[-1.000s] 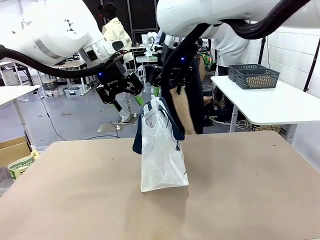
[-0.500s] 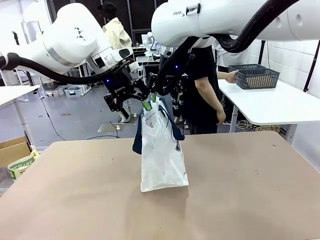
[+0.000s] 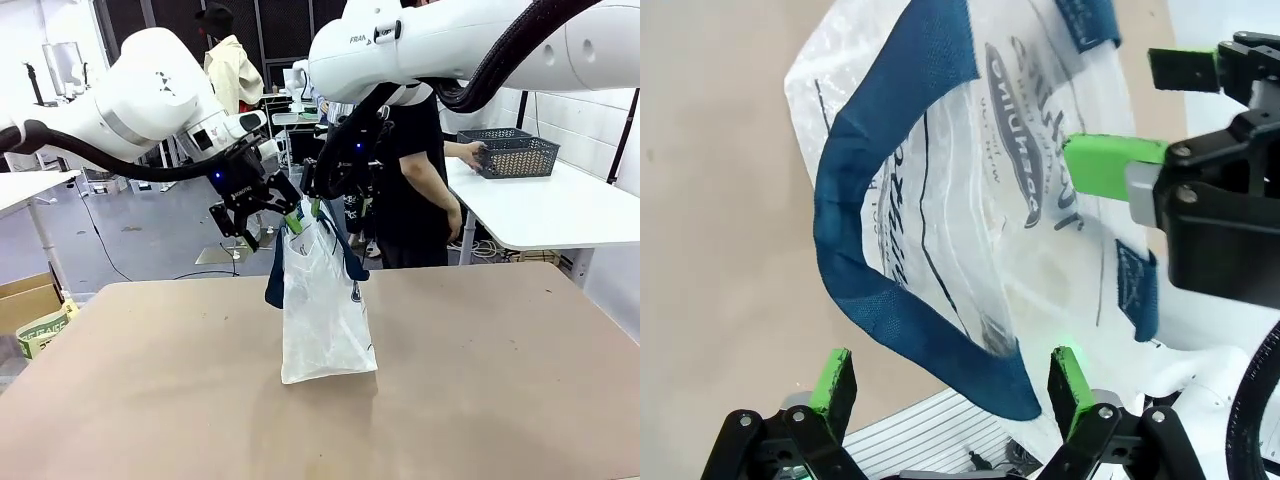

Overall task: Transfer purchased items from the store into the shopping bag.
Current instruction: Open the Reusable shopping bag in the center of the table.

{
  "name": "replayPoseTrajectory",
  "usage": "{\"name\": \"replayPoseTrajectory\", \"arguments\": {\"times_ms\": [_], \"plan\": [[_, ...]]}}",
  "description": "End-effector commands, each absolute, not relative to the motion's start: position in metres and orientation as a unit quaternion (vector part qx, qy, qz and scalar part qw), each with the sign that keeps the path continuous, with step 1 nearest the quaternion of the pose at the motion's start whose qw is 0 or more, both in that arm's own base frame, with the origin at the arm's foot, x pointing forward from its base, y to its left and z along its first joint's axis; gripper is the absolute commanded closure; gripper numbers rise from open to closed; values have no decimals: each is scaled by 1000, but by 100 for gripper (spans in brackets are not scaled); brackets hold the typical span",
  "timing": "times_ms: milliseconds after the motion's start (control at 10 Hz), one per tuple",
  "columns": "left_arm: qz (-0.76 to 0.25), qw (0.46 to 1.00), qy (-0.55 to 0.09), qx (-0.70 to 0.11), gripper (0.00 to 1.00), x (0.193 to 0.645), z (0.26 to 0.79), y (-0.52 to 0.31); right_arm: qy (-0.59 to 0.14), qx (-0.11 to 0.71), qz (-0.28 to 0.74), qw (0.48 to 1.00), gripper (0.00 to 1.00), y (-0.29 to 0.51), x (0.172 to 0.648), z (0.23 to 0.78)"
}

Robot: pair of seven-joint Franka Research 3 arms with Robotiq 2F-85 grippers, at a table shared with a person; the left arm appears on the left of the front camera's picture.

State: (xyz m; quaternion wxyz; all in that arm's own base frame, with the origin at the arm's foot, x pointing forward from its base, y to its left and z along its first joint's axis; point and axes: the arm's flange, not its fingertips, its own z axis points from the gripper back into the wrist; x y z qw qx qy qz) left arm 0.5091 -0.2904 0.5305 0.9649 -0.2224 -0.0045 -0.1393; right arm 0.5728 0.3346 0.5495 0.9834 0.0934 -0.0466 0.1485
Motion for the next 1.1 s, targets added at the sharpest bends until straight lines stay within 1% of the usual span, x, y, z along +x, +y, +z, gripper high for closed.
{"name": "replayPoseTrajectory", "arguments": {"times_ms": [0, 200, 300, 400, 600, 700, 800, 1000], "plan": [[-135, 965, -3, -226, 0, 506, 523, -296, -25, 99, 141, 985, 0, 332, 568, 545], [-139, 966, -5, -218, 0, 506, 512, -302, -10, 88, 144, 986, 0, 332, 566, 539], [-142, 965, 5, -221, 0, 508, 520, -297, -5, 88, 150, 985, 0, 335, 567, 535], [-142, 965, 5, -221, 0, 508, 520, -297, -24, 89, 150, 984, 0, 334, 568, 543], [-142, 965, 5, -221, 0, 508, 520, -297, -24, 89, 150, 984, 0, 334, 568, 543], [-144, 965, 4, -221, 14, 508, 518, -300, -18, 87, 151, 985, 4, 335, 568, 541], [-128, 967, -10, -218, 34, 508, 517, -297, -12, 74, 125, 989, 23, 333, 564, 540], [-120, 968, -8, -221, 73, 509, 516, -292, -3, 88, 108, 990, 61, 325, 561, 539]]}}
